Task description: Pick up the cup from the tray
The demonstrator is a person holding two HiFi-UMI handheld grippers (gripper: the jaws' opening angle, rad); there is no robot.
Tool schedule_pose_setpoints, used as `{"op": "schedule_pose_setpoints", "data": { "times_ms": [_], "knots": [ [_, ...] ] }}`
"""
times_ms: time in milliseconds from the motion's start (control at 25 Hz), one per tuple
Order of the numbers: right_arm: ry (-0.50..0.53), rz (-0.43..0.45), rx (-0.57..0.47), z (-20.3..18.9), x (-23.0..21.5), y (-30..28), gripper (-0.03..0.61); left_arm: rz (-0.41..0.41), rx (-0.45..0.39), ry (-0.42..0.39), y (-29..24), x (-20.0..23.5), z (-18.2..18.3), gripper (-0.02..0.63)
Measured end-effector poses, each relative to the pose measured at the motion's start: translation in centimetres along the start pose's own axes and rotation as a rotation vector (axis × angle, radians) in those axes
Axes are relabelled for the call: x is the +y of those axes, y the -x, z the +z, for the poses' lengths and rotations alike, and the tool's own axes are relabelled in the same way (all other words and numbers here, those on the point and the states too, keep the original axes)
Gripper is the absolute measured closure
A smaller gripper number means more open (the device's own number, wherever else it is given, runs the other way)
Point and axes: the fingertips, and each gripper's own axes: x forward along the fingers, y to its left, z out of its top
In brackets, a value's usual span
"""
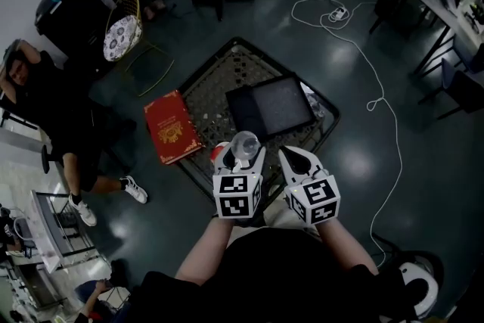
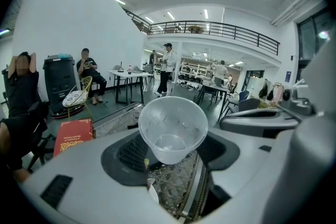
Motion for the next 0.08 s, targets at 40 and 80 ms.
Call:
{"op": "schedule_pose_setpoints", "data": {
  "times_ms": [40,80],
  "knots": [
    [0.0,0.0,-0.001,-0.01,-0.03,0.02,0.569,0.0,-0.001,0.001,-0.02,-0.01,0.01,0.328],
    [0.0,-0.001,-0.002,-0.02,-0.06,0.03,0.569,0.0,-0.003,0.001,-0.05,-0.02,0.03,0.328]
  ]
}}
